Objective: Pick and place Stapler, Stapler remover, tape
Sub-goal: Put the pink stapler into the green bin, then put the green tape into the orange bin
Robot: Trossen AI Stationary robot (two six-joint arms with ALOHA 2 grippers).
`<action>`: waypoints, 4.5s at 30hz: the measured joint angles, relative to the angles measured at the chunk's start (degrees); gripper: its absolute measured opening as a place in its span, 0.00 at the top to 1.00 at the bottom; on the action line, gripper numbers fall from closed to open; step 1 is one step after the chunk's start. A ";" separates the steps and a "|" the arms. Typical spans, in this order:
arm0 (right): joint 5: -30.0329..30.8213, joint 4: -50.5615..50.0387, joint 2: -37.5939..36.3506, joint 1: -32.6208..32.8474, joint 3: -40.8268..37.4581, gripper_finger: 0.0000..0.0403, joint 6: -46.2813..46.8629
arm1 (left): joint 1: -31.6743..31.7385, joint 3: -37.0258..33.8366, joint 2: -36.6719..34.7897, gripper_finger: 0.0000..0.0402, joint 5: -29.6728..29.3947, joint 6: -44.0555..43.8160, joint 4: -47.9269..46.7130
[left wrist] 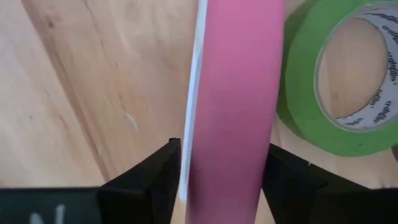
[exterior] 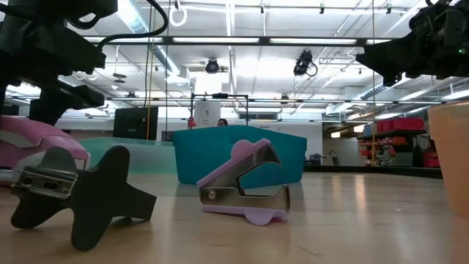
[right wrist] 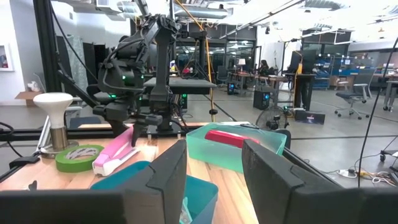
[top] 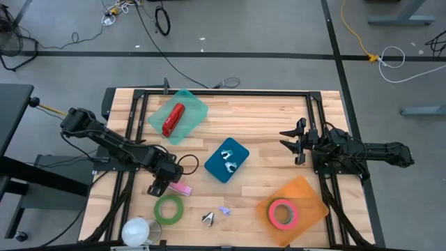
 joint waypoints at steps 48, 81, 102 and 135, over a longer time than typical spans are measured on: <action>0.00 0.00 0.01 0.00 0.00 0.61 0.00 | 16.22 19.72 -0.02 0.62 -10.34 0.59 -19.23; -0.01 0.00 0.00 0.00 0.00 0.61 0.00 | 45.63 24.98 1.12 0.62 -20.84 -28.76 -15.91; -0.02 0.00 0.00 0.00 0.00 0.61 0.00 | 52.72 24.92 16.20 0.61 -13.85 -23.56 -9.80; -0.01 0.00 0.02 0.00 0.00 0.61 0.01 | 43.46 24.94 6.48 0.33 -14.61 -22.47 -9.99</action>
